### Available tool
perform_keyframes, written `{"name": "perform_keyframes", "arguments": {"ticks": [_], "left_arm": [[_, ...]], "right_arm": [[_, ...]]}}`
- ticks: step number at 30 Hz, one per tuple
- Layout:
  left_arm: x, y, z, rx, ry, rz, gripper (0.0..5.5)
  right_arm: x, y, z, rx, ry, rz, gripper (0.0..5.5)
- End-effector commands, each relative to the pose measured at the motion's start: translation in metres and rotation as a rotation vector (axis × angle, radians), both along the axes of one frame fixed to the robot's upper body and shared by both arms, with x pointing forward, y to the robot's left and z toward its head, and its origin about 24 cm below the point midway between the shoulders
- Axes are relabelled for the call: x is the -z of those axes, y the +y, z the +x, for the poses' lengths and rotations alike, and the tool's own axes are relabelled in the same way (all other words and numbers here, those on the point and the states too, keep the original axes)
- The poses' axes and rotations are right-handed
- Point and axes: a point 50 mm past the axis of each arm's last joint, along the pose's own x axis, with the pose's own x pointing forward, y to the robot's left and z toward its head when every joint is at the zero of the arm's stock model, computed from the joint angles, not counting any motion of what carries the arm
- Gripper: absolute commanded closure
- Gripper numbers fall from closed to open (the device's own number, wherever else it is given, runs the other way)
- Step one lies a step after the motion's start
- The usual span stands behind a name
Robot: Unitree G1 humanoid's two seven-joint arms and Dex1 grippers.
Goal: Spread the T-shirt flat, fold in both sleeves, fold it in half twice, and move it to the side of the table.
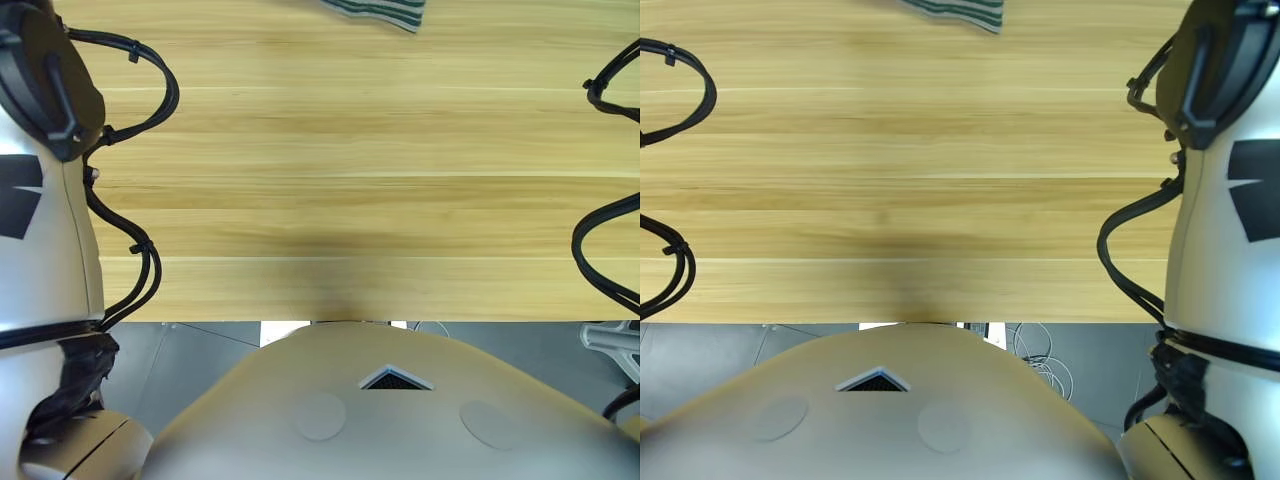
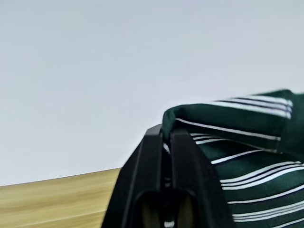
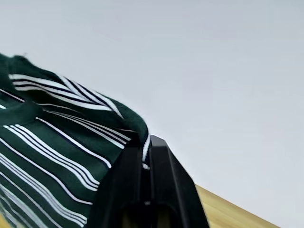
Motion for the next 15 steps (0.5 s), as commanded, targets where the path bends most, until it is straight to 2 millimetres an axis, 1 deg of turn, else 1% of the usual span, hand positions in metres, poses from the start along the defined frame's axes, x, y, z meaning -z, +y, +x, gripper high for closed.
{"name": "perform_keyframes", "arguments": {"ticks": [1,3,4,5,6,8,9,11,14,15], "left_arm": [[0.013,-0.009,0.003,0.034,0.034,0.036,5.48],[0.027,-0.015,0.004,0.079,0.066,0.076,5.48],[0.044,-0.019,0.005,0.119,0.104,0.108,5.48],[0.059,-0.023,0.005,0.155,0.14,0.131,5.48],[0.081,-0.025,0.004,0.191,0.189,0.161,5.48],[0.12,-0.023,-0.002,0.248,0.273,0.207,5.48],[0.139,-0.017,-0.008,0.279,0.311,0.224,5.48],[0.165,-0.003,-0.021,0.337,0.354,0.216,5.48],[0.185,0.023,-0.046,0.443,0.351,0.146,5.48],[0.193,0.032,-0.064,0.503,0.335,0.125,5.48]], "right_arm": [[0.042,-0.01,0.004,0.015,0.117,-0.03,5.5],[0.072,-0.013,0.005,0.0,0.19,-0.043,5.5],[0.095,-0.018,0.004,0.002,0.245,-0.047,5.5],[0.113,-0.024,0.002,0.008,0.288,-0.049,5.5],[0.131,-0.029,-0.001,0.016,0.333,-0.049,5.5],[0.156,-0.034,-0.007,0.009,0.391,-0.059,5.5],[0.166,-0.034,-0.01,-0.011,0.412,-0.064,5.5],[0.177,-0.034,-0.014,-0.062,0.432,-0.068,5.5],[0.19,-0.042,-0.024,-0.169,0.456,-0.082,5.5],[0.196,-0.048,-0.03,-0.217,0.466,-0.089,5.5]]}}
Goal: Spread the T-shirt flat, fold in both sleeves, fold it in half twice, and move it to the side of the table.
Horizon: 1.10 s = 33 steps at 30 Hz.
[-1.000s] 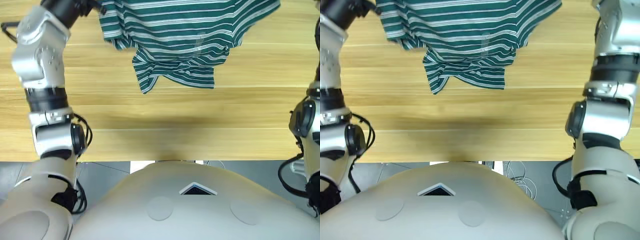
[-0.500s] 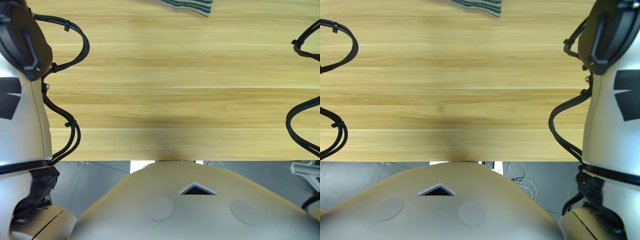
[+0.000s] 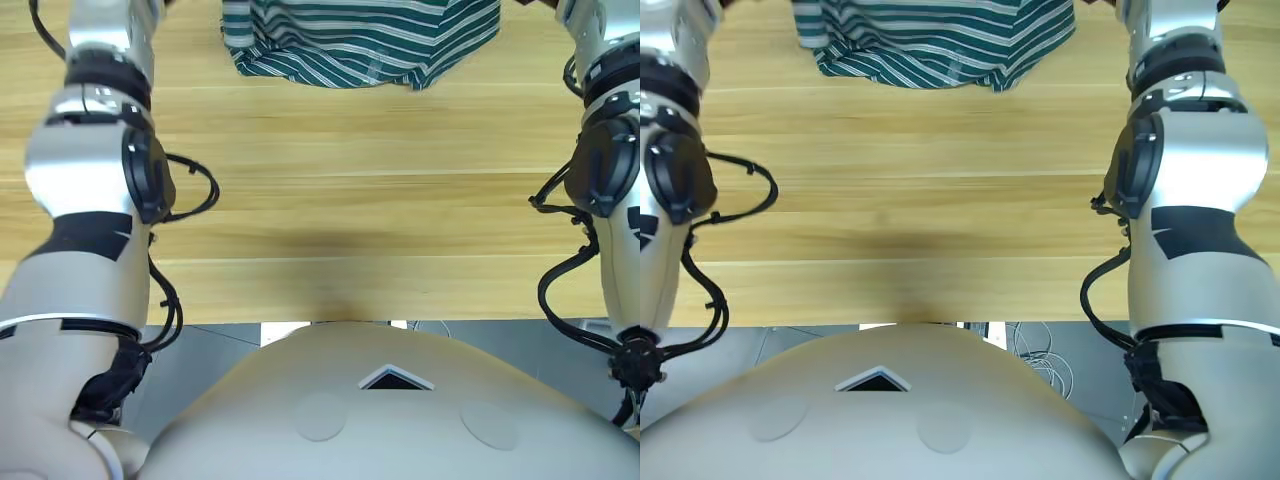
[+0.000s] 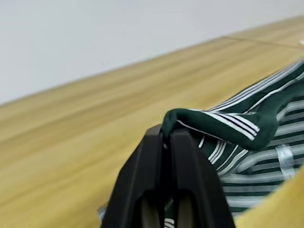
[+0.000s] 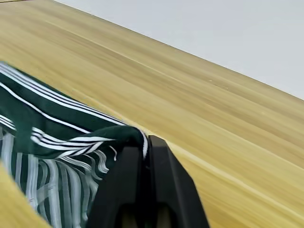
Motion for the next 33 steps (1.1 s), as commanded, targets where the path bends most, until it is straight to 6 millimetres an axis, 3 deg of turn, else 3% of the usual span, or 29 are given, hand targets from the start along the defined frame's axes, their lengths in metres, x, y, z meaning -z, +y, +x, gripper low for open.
{"name": "perform_keyframes", "arguments": {"ticks": [1,4,7,9,12,17,20,25,28,31,33], "left_arm": [[0.018,0.042,-0.059,0.166,-0.033,-0.095,5.48],[0.04,0.051,-0.14,0.339,0.031,-0.143,5.48],[0.054,0.059,-0.191,0.368,0.127,-0.171,5.48],[0.06,0.057,-0.21,0.368,0.18,-0.172,5.48],[0.079,0.041,-0.236,0.405,0.293,-0.1,5.48],[0.123,0.036,-0.263,0.458,0.456,0.194,5.48],[0.128,0.035,-0.27,0.486,0.456,0.28,5.09],[0.116,0.013,-0.3,0.637,0.393,0.355,4.22],[0.105,0.02,-0.302,0.631,0.356,0.389,3.81],[0.083,0.018,-0.298,0.616,0.265,0.288,3.29],[0.064,0.014,-0.303,0.649,0.235,0.164,3.28]], "right_arm": [[0.019,-0.019,-0.02,-0.171,0.03,0.009,5.5],[0.039,-0.045,-0.051,-0.387,0.065,0.004,5.5],[0.068,-0.074,-0.099,-0.616,0.174,-0.026,5.5],[0.093,-0.088,-0.131,-0.689,0.283,-0.071,5.5],[0.124,-0.093,-0.172,-0.772,0.402,-0.12,5.5],[0.143,-0.081,-0.208,-0.907,0.464,-0.122,5.5],[0.138,-0.081,-0.218,-0.948,0.486,-0.106,4.81],[0.127,-0.085,-0.214,-0.944,0.482,-0.098,3.85],[0.114,-0.092,-0.207,-0.908,0.455,-0.088,3.4],[0.099,-0.09,-0.189,-0.883,0.383,-0.053,2.84],[0.089,-0.082,-0.173,-0.877,0.324,-0.006,2.52]]}}
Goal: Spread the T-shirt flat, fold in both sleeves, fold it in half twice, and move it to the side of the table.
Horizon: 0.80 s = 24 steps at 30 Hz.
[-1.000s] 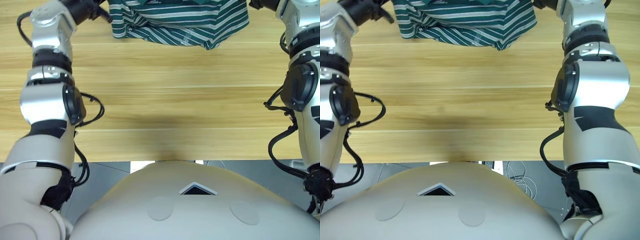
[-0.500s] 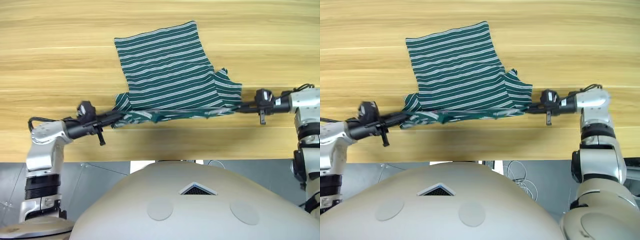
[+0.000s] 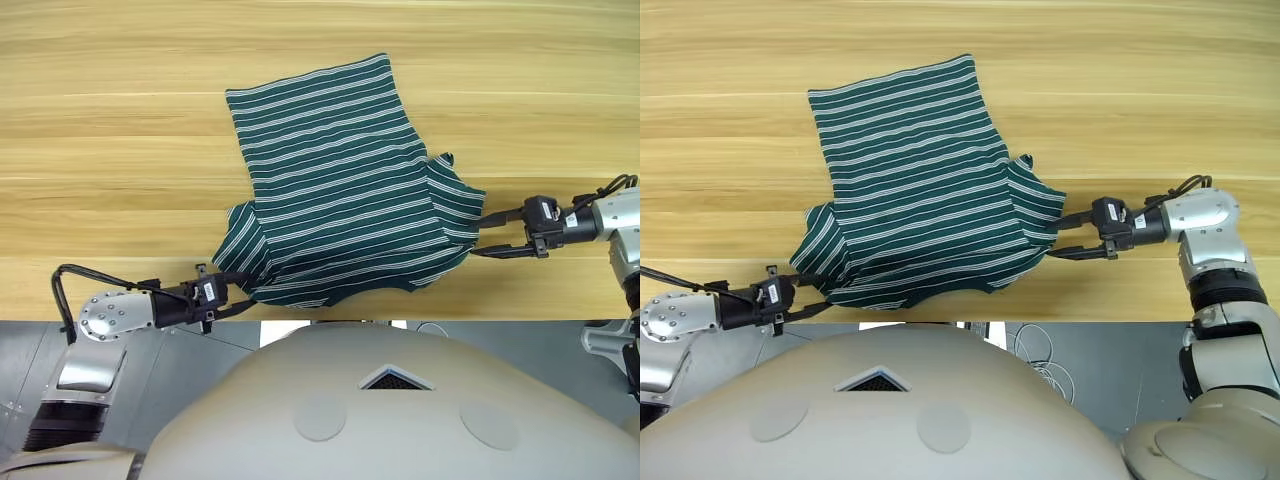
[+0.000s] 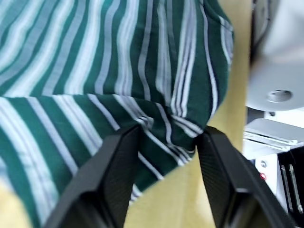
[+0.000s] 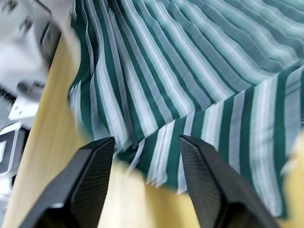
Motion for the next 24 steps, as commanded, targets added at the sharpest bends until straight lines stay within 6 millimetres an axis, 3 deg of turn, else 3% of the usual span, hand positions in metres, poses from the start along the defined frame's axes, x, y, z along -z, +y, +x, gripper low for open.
{"name": "perform_keyframes", "arguments": {"ticks": [1,5,8,11,13,15,18,24], "left_arm": [[-0.031,0.001,-0.002,0.015,-0.014,-0.159,3.28],[-0.035,0.028,0.009,-0.12,-0.061,-0.158,3.28],[-0.037,0.037,-0.003,-0.203,-0.08,-0.222,3.28],[-0.024,0.051,-0.012,-0.352,-0.083,-0.227,3.28],[-0.005,0.059,-0.011,-0.582,-0.061,-0.261,3.28],[0.009,0.054,-0.014,-0.778,0.01,-0.366,3.28],[0.029,0.037,-0.024,-0.992,0.129,-0.443,3.28],[0.038,0.018,-0.024,-1.1,0.242,-0.461,3.28]], "right_arm": [[-0.026,0.014,0.036,0.026,-0.085,0.106,2.33],[-0.033,0.052,0.068,-0.019,-0.099,0.201,2.28],[-0.014,0.106,0.092,-0.046,-0.123,0.139,2.28],[0.003,0.147,0.098,-0.077,-0.114,0.092,2.28],[0.016,0.173,0.097,-0.085,-0.089,0.075,2.28],[0.027,0.193,0.096,-0.066,-0.058,0.038,2.28],[0.042,0.213,0.097,0.037,-0.037,-0.043,2.28],[0.048,0.213,0.111,0.323,-0.08,-0.143,2.28]]}}
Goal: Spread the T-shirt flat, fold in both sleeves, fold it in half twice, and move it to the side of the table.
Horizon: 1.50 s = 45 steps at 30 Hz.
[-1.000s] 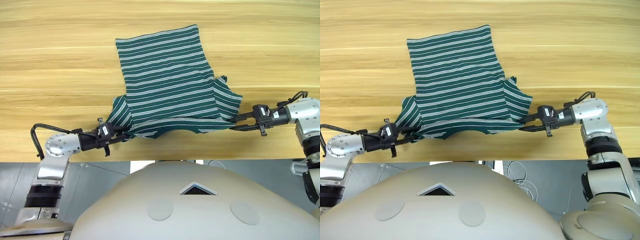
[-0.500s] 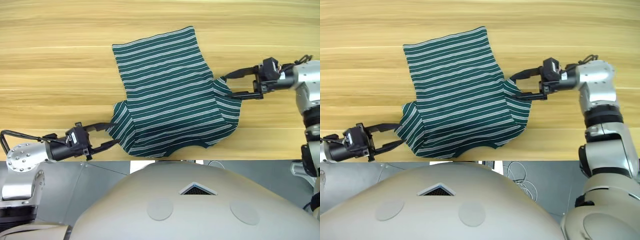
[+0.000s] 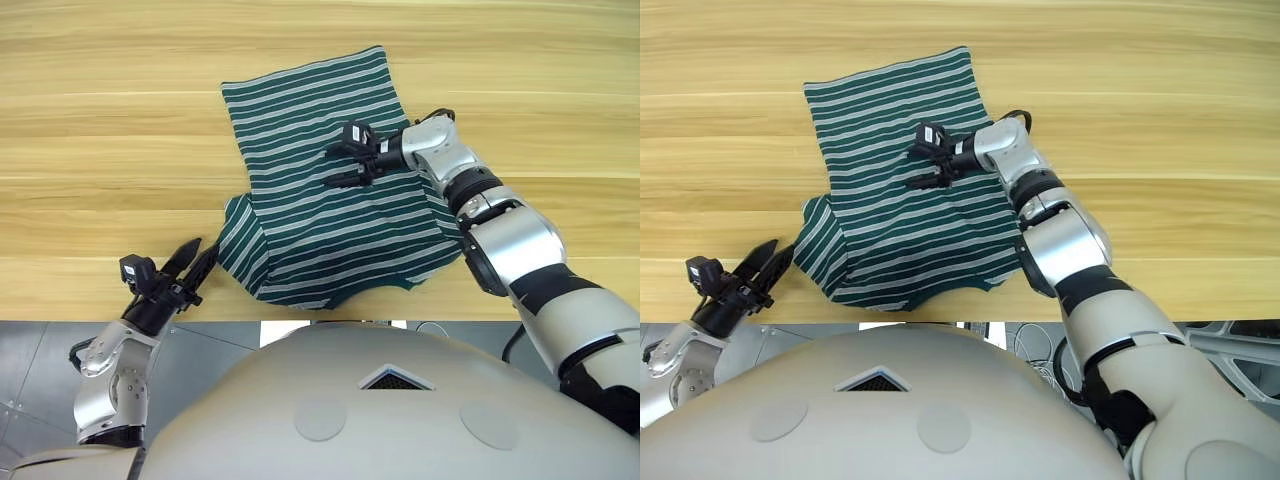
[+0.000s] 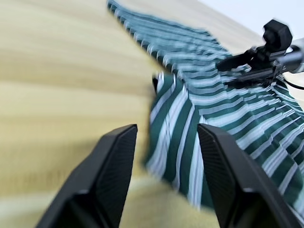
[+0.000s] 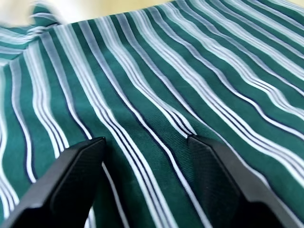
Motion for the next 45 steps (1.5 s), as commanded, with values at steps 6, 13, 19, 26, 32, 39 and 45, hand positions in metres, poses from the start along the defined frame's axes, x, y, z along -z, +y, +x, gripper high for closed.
{"name": "perform_keyframes", "arguments": {"ticks": [6,13,19,26,32,39,45], "left_arm": [[0.004,0.007,0.02,-0.128,0.055,0.031,3.28],[0.018,-0.003,0.052,-0.148,0.084,-0.023,3.28],[0.032,-0.028,0.051,-0.114,0.177,-0.093,3.28],[0.035,-0.025,0.052,-0.131,0.182,-0.059,4.1],[0.019,-0.018,0.065,-0.163,0.061,-0.055,5.11],[0.001,-0.031,0.076,-0.111,-0.064,-0.06,5.45],[-0.027,-0.078,0.097,0.088,-0.191,-0.056,5.45]], "right_arm": [[0.001,-0.004,0.011,0.189,-0.051,-0.062,2.28],[-0.013,-0.006,0.016,0.143,-0.094,0.056,2.28],[-0.022,-0.009,0.018,0.106,-0.127,0.115,2.28],[-0.022,-0.008,0.017,0.094,-0.144,0.128,2.25],[-0.025,-0.01,0.017,0.088,-0.174,0.156,2.25],[-0.03,-0.02,0.015,0.04,-0.248,0.2,2.25],[-0.036,-0.062,-0.009,-0.052,-0.371,0.291,2.25]]}}
